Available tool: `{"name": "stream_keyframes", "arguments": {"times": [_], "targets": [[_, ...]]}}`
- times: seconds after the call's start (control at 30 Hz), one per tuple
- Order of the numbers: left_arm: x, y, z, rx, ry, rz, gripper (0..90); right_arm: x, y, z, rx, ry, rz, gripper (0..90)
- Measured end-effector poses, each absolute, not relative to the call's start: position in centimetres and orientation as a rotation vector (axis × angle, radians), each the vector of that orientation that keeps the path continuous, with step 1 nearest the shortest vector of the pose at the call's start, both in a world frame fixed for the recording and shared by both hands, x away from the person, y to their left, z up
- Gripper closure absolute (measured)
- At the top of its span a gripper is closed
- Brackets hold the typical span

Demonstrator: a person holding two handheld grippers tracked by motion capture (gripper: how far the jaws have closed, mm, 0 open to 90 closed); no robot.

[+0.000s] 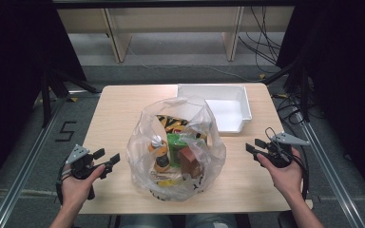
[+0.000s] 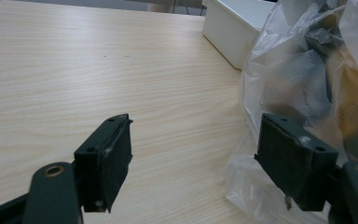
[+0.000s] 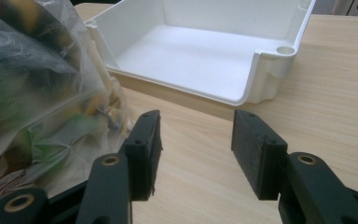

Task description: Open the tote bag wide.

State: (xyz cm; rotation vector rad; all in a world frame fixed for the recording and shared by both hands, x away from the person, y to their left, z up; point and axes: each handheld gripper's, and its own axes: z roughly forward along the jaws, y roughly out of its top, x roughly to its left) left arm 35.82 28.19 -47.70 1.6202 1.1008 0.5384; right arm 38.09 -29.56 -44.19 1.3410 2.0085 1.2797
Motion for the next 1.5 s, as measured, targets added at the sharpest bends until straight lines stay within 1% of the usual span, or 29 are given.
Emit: {"name": "stream_keyframes", "arguments": {"times": [0.03,0.07,0.1,0.13,0.23,0.3,0.37,0.4,0.47,0.57,0.6,0.63,0.67,0.7,0.8,0.83,0.87,0.9,1.03,1.2,1.4,1.5], "targets": [[35.4,28.0,-47.6,1.594,1.171,0.525,25.8,38.0,-29.4,-44.1,1.355,2.003,1.282,52.5],[35.7,28.3,-47.5,1.598,1.108,0.539,25.8,38.0,-29.5,-44.1,1.345,2.006,1.28,52.4],[35.3,28.1,-47.4,1.576,1.182,0.529,25.8,38.1,-29.4,-44.1,1.338,2.009,1.287,52.3],[35.4,28.2,-47.1,1.563,1.161,0.528,25.8,38.2,-29.6,-44.1,1.307,2.004,1.281,52.4],[35.4,28.1,-46.4,1.551,1.149,0.534,25.9,37.9,-29.0,-43.5,1.347,1.996,1.298,52.3],[35.4,28.1,-46.0,1.549,1.154,0.537,26.7,38.1,-28.7,-42.9,1.299,1.994,1.302,52.3],[35.6,28.0,-44.7,1.507,1.138,0.534,27.9,38.1,-28.4,-42.1,1.292,1.998,1.315,52.3],[35.6,28.0,-44.7,1.507,1.138,0.534,28.5,38.4,-28.4,-41.8,1.213,2.0,1.32,52.4],[35.9,28.0,-43.6,1.496,1.111,0.54,29.3,38.1,-27.7,-40.8,1.249,1.984,1.343,52.3],[36.6,27.6,-41.4,1.437,1.078,0.542,30.3,38.2,-27.2,-39.6,1.184,1.983,1.368,52.3],[36.6,27.6,-41.4,1.437,1.078,0.542,30.5,38.1,-26.9,-39.2,1.179,1.979,1.37,52.3],[37.1,27.3,-40.2,1.427,1.053,0.533,30.7,38.2,-26.6,-38.8,1.169,1.971,1.392,52.3],[37.1,27.3,-40.2,1.427,1.053,0.533,30.8,38.2,-26.6,-38.8,1.169,1.971,1.392,52.3],[37.4,26.8,-39.1,1.422,1.023,0.525,31.1,38.2,-26.1,-37.9,1.14,1.984,1.393,52.1],[37.8,26.1,-38.2,1.43,0.979,0.512,31.1,38.2,-25.6,-37.2,1.121,1.984,1.416,51.8],[38.0,25.6,-37.7,1.44,0.936,0.495,31.0,38.3,-25.1,-36.5,1.085,1.978,1.423,51.3],[38.2,25.3,-37.4,1.447,0.914,0.489,30.9,38.3,-25.1,-36.5,1.085,1.978,1.423,51.3],[38.5,25.1,-37.1,1.482,0.862,0.511,30.9,38.3,-24.9,-36.2,1.078,1.981,1.418,51.0],[38.7,23.3,-36.1,1.485,0.857,0.431,30.7,38.3,-23.8,-35.2,1.035,1.978,1.454,50.2],[39.1,21.7,-35.4,1.504,0.838,0.398,30.3,38.3,-21.9,-34.2,0.922,2.0,1.481,48.7],[39.6,19.9,-35.6,1.578,0.835,0.377,29.0,38.0,-20.7,-33.6,0.884,2.033,1.5,48.0],[39.8,19.6,-35.6,1.589,0.836,0.377,28.9,37.9,-20.1,-33.2,0.86,2.031,1.499,47.3]]}}
